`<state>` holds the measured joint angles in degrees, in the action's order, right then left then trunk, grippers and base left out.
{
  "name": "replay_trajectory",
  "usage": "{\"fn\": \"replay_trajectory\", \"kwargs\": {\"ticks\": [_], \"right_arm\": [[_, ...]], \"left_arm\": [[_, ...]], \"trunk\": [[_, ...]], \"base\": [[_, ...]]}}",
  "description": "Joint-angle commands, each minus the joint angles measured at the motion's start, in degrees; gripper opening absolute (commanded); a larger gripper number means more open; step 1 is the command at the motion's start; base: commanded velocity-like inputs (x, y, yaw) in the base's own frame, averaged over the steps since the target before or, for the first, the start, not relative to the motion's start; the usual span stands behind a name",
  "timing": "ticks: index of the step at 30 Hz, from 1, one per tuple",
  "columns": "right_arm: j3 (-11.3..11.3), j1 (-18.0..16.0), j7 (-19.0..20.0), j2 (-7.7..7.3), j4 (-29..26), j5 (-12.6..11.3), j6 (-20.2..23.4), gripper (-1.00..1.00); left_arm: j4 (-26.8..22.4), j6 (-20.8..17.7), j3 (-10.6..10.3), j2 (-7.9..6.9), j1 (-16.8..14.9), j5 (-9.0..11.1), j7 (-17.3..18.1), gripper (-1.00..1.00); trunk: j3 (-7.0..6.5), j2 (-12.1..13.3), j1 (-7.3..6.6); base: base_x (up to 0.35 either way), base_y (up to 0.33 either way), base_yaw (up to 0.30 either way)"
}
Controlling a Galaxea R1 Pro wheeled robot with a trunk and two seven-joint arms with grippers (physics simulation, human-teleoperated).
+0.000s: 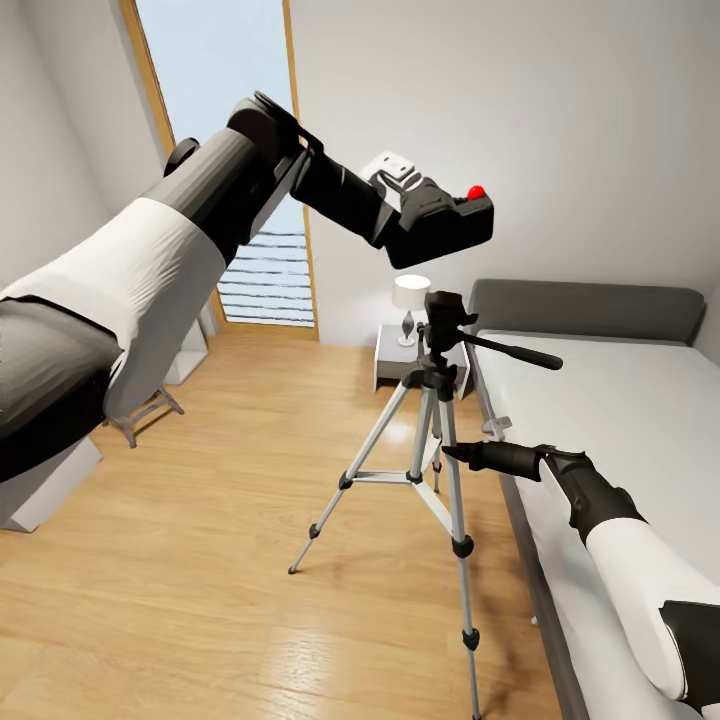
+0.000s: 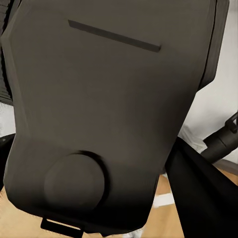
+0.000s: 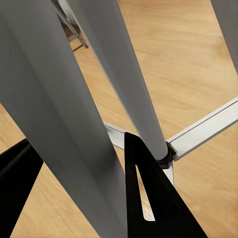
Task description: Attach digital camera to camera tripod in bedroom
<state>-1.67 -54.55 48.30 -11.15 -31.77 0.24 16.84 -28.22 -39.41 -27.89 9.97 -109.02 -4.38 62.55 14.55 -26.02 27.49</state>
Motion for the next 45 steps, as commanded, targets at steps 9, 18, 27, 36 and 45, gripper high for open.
{"fn": "replay_trajectory", "kwargs": {"ticks": [9,18,27,36,45], "right_arm": [[0.09,-0.03,0.28,-0.01,1.0,3.37,0.26,-1.0],[0.09,-0.03,0.3,-0.04,0.99,3.29,0.28,-1.0],[0.09,-0.03,0.3,-0.02,1.0,3.28,0.29,-1.0],[0.09,-0.03,0.3,-0.09,0.99,3.21,0.3,-1.0],[0.09,-0.03,0.3,-0.1,0.98,3.19,0.29,-1.0]], "left_arm": [[-1.38,-0.34,0.05,0.03,0.05,-0.42,0.38,-1.0],[-1.77,-0.24,-0.03,0.03,3.19,-0.53,0.38,-1.0],[-3.84,-0.31,-0.06,0.03,3.45,-0.46,0.38,-1.0],[-4.03,-0.28,-0.08,0.03,3.48,-0.36,0.38,-1.0],[-4.12,-0.32,-1.31,0.03,5.42,-0.36,0.38,-1.0]], "trunk": [[0.11,-0.08,0.04],[0.11,-0.08,0.04],[0.11,-0.08,0.04],[0.11,-0.08,0.04],[0.11,-0.08,0.04]], "base": [[0.0,0.0,0.0],[0.0,0.0,0.0],[0.0,0.0,0.0],[0.0,0.0,0.0],[0.0,0.0,0.0]]}}
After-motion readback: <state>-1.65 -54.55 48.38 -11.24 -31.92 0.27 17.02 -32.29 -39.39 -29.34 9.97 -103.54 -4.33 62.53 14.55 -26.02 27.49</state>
